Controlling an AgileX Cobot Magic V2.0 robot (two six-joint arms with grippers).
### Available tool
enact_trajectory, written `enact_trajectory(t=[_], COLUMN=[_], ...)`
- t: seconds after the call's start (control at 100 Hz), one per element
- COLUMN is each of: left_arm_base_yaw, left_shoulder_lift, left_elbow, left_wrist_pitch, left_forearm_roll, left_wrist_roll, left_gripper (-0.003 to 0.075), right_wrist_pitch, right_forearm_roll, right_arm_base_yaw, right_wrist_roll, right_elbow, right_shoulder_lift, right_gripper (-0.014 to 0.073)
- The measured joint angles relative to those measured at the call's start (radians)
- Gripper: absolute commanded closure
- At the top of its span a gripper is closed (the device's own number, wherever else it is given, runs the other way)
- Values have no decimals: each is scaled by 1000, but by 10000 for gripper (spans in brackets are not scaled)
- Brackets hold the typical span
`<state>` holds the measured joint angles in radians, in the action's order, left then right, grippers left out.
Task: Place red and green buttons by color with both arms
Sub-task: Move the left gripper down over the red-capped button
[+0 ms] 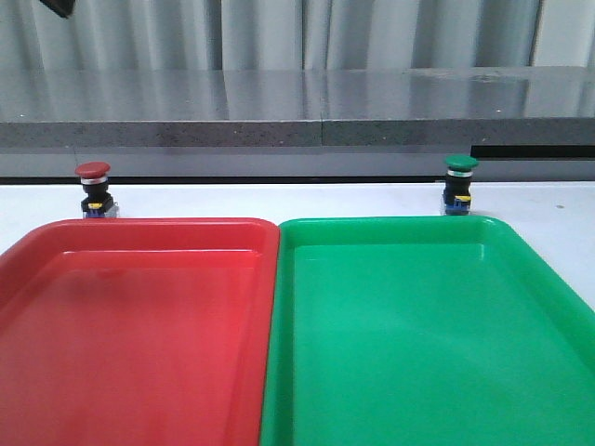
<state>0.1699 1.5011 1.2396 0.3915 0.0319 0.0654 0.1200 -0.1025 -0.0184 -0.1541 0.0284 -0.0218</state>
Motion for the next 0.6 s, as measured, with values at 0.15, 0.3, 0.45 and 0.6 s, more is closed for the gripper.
enact_trajectory(t=[0.15, 0.3, 0.45, 0.6], left_arm_base_yaw=[2, 2, 2, 0], left_shoulder_lift=[116, 223, 323, 399], left_elbow=[74, 160, 235, 277], left_wrist_pitch=[10, 43, 72, 87], left_forearm_roll=[-14, -18, -18, -13], left_wrist_roll=[10, 18, 20, 66], left_gripper=[65, 65, 65, 65], right_wrist_pitch=[0, 0, 0, 0], right_forearm_roll=[0, 0, 0, 0], right_arm_base_yaw=[0, 0, 0, 0], right_wrist_roll=[0, 0, 0, 0], right_elbow=[0, 0, 0, 0], right_shoulder_lift=[0, 0, 0, 0], right_gripper=[660, 660, 660, 660])
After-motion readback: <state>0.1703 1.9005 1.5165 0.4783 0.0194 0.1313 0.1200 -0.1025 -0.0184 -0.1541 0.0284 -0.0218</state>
